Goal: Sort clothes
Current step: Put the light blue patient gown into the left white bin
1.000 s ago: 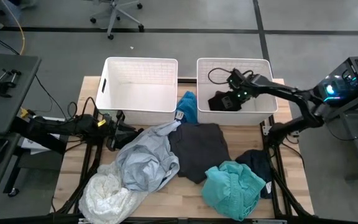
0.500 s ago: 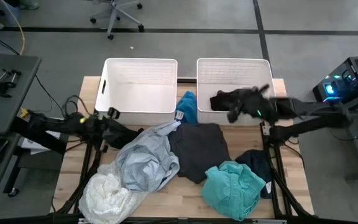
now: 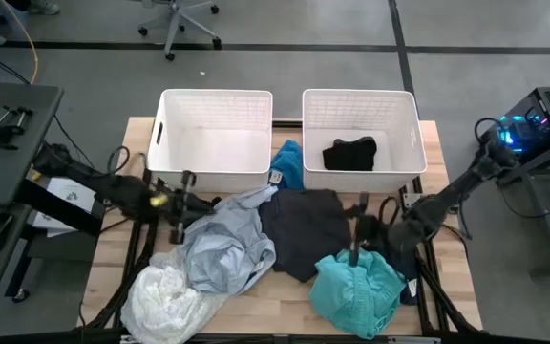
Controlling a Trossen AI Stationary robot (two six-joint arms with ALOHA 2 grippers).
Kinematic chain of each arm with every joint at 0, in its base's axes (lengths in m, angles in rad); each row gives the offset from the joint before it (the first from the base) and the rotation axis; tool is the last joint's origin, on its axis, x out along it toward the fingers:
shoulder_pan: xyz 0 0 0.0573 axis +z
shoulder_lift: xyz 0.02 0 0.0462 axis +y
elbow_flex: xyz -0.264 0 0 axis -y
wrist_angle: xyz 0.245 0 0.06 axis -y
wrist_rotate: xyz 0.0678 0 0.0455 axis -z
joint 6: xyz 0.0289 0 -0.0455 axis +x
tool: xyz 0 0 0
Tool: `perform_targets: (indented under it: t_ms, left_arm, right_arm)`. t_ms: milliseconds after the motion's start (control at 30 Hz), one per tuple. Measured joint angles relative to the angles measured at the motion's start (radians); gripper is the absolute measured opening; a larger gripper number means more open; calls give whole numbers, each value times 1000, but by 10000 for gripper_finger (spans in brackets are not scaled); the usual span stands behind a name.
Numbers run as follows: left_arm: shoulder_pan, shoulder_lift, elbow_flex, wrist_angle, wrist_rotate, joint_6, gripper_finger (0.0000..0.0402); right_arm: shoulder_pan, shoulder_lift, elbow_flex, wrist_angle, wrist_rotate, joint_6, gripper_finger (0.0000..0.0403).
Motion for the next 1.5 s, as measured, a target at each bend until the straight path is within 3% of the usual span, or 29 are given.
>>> perform_targets:
  t_ms: [267, 400, 533, 733, 967, 1100, 1267, 1500]
  left_arm:
    - [-90, 339, 379, -559, -101, -149, 2]
    - [-121, 458, 506, -824, -115, -340, 2]
    - [-145, 535, 543, -972, -104, -574, 2]
    - [-154, 634, 544, -1060, -87, -817, 23]
    - [-137, 735, 544, -1104, -76, -921, 124]
    - [-126, 791, 544, -1093, -75, -881, 196]
    - [-116, 869, 538, -1071, -82, -724, 274]
    - [-37, 945, 386, -844, -141, -650, 317]
  right_arm:
    - [15, 183, -7, 11, 53, 120, 215]
    - [8, 269, -7, 58, 58, 169, 215]
    - [1, 355, -7, 133, 71, 168, 215]
    - [-15, 445, -7, 211, 89, 161, 215]
    - [-26, 466, -7, 231, 90, 161, 215]
    - [-26, 466, -7, 239, 89, 143, 215]
    - [-26, 466, -7, 243, 88, 143, 215]
    - [-26, 466, -7, 243, 87, 157, 215]
